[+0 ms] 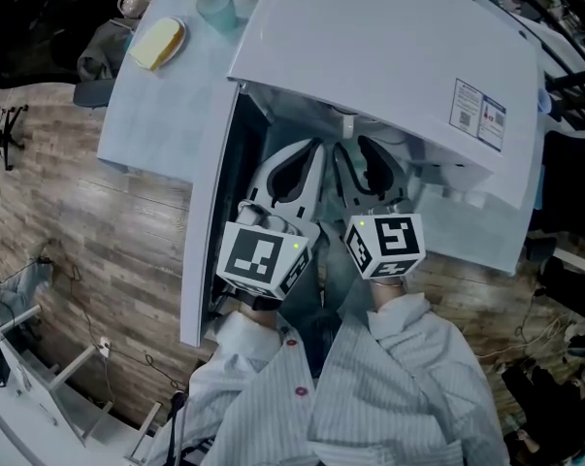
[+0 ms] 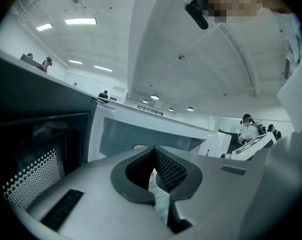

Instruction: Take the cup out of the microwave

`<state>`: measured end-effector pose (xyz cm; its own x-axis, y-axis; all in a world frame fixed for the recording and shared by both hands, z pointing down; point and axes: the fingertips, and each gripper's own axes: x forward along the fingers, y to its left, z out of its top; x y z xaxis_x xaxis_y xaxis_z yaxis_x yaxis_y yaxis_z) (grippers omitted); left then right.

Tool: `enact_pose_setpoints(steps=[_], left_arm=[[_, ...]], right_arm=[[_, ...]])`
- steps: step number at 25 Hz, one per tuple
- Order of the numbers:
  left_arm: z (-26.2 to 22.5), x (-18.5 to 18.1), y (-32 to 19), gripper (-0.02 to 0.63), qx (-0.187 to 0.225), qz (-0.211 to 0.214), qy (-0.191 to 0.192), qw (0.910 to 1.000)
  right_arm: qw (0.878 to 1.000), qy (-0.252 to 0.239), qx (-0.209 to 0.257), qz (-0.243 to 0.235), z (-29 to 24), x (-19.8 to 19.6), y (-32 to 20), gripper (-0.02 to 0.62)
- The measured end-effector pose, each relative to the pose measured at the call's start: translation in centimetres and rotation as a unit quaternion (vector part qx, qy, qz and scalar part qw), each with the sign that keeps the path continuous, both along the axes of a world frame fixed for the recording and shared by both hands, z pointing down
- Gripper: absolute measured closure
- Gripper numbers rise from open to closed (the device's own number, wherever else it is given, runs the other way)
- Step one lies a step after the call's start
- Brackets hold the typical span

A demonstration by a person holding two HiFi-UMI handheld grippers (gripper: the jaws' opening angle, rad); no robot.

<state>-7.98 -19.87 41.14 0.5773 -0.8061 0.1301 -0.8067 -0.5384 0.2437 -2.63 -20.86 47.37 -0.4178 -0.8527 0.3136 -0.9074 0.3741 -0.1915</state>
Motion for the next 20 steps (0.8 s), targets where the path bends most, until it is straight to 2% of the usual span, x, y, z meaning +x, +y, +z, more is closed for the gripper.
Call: enact_pose_setpoints(steps=[8, 20], left_arm=[[0.3, -0.3, -0.3, 0.597, 0.002, -0.007, -0.007, 0.9999], [0.9, -0.4, -0.5, 0.597, -0.004, 0.005, -0.009, 0.9999]], right_arm=[[1.000, 0.000, -0.007, 0.002, 1.5, -0.1, -1.2, 0.426], [1.000, 0.017, -0.024, 0.006, 3.4, -0.8, -2.9, 0.430]])
